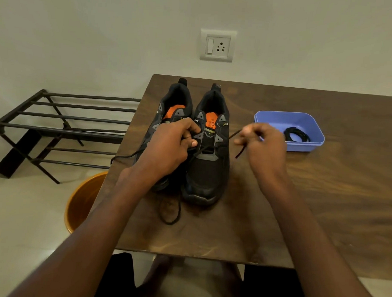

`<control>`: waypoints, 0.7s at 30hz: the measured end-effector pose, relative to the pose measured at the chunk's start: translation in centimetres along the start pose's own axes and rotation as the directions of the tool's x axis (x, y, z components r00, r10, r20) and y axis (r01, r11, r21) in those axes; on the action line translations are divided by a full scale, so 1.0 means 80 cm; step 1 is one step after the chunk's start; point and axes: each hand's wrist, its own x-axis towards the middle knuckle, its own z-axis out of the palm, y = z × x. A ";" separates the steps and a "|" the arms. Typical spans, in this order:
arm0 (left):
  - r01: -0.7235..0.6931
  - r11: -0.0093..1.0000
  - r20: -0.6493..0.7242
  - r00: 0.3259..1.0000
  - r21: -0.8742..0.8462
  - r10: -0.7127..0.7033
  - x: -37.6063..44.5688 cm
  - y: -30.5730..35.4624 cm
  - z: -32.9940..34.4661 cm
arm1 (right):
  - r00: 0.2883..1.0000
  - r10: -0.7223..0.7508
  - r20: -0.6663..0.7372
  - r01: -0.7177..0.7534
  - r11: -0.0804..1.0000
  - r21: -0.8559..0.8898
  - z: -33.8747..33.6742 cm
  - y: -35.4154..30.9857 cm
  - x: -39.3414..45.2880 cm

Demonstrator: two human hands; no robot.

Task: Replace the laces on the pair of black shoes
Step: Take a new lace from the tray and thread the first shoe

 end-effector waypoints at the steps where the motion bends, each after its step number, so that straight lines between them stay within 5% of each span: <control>1: 0.000 1.000 -0.002 1.000 -0.005 0.000 0.000 0.000 0.000 | 0.991 0.043 -0.125 -0.025 0.990 0.138 -0.007 0.000 0.005; 3: 0.001 1.000 -0.002 1.000 -0.012 -0.001 0.000 -0.001 0.000 | 0.946 0.080 -0.315 -0.013 0.977 0.212 -0.021 0.006 0.012; 5: -0.002 1.000 0.000 1.000 -0.016 0.002 0.000 -0.001 -0.001 | 0.932 -0.020 -0.361 0.027 1.000 0.014 -0.026 0.012 0.011; 9: -0.005 1.000 0.001 1.000 -0.027 0.005 0.000 -0.001 -0.002 | 0.957 -0.277 -0.081 0.244 0.927 -0.286 -0.011 0.008 -0.001; 13: -0.010 0.999 0.007 1.000 -0.031 0.010 -0.001 -0.001 -0.004 | 0.959 -0.180 0.218 0.244 0.916 -0.317 0.014 -0.001 -0.013; 21: -0.003 1.000 0.010 1.000 -0.022 0.003 0.000 -0.001 -0.004 | 0.978 -0.148 0.145 0.189 0.922 -0.338 0.018 0.002 -0.011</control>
